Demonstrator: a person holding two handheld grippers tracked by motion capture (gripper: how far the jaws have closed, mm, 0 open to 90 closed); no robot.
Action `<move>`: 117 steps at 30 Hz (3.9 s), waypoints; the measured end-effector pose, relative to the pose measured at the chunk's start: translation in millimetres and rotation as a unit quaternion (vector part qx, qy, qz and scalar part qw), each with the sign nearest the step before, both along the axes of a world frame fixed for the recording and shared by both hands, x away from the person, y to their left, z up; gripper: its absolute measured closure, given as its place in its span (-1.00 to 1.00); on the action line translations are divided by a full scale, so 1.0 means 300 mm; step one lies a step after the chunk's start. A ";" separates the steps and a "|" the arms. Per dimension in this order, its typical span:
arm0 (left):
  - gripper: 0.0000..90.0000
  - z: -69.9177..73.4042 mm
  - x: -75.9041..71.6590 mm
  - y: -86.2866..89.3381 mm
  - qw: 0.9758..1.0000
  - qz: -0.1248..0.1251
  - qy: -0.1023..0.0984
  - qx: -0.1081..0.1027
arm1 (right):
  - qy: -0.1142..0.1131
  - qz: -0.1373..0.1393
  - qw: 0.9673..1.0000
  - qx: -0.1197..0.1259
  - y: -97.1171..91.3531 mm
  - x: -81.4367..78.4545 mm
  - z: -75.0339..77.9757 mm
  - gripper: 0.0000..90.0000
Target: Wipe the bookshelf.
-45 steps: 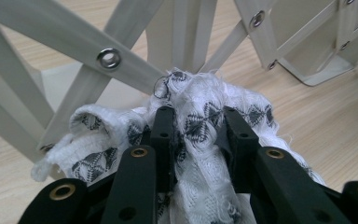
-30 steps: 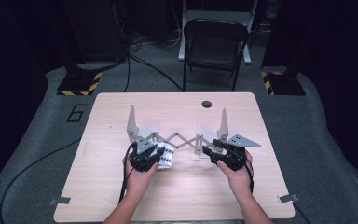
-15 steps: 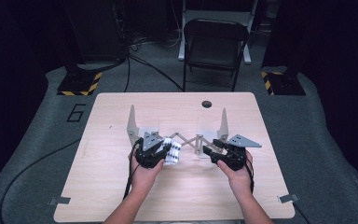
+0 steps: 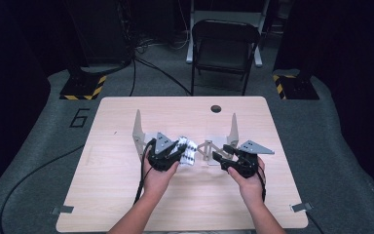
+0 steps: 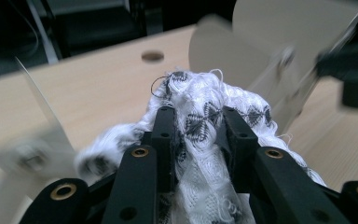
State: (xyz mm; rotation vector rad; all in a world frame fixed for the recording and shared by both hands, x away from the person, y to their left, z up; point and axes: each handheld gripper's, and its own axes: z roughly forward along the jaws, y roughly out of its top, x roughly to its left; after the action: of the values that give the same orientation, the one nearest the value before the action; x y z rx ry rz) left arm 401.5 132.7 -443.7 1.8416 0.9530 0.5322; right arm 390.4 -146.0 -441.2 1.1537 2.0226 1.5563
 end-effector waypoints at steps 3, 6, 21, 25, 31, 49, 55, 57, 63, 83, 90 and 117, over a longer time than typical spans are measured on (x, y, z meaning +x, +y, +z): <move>0.57 -0.095 0.013 -0.016 0.999 -0.001 0.050 0.012 | 0.001 -0.001 1.000 0.002 -0.007 -0.001 0.002 -0.06; 0.57 -0.112 0.010 -0.028 0.998 -0.004 0.057 0.015 | 0.000 -0.001 1.000 0.003 -0.009 -0.003 0.005 -0.06; 0.58 -0.096 0.020 -0.049 0.999 -0.013 0.041 0.005 | -0.004 -0.004 1.000 0.007 -0.016 -0.004 0.011 -0.06; 0.58 -0.105 0.004 -0.060 0.999 -0.020 0.041 0.022 | -0.003 -0.006 1.000 0.008 -0.018 -0.004 0.012 -0.07; 0.57 -0.101 -0.076 -0.075 0.997 -0.060 0.055 0.013 | -0.007 -0.009 1.000 0.009 -0.023 -0.006 0.019 -0.07; -0.04 -0.164 -0.099 -0.062 0.994 -0.073 0.078 0.003 | -0.017 -0.016 1.000 0.000 -0.013 -0.023 0.037 -0.08; -0.07 -0.091 -0.125 0.019 0.997 -0.063 0.044 -0.008 | -0.056 -0.031 0.998 -0.012 -0.021 -0.061 0.082 -0.08; -0.06 -0.075 -0.130 0.056 0.998 -0.056 0.035 -0.004 | -0.062 -0.027 0.998 -0.015 -0.014 -0.083 0.088 -0.08; -0.05 -0.061 -0.141 0.170 0.999 -0.032 0.029 -0.008 | -0.044 0.002 0.999 -0.029 0.043 -0.122 0.033 -0.09; -0.05 -0.086 -0.137 0.295 0.999 0.011 0.035 -0.031 | 0.044 0.099 0.988 -0.110 0.272 -0.073 -0.201 -0.42; -0.06 -0.090 -0.134 0.301 0.999 0.011 0.039 -0.029 | 0.063 0.117 0.978 -0.161 0.316 -0.068 -0.235 -0.54; -0.06 -0.088 -0.129 0.338 0.998 0.027 0.035 -0.039 | 0.074 0.128 0.974 -0.173 0.277 -0.082 -0.239 0.51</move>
State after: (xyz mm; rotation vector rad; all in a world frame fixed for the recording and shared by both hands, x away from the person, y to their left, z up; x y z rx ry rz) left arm 362.9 234.1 -470.2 1.7786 1.0586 0.4606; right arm 365.7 -62.8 -513.0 0.9252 2.5008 1.1802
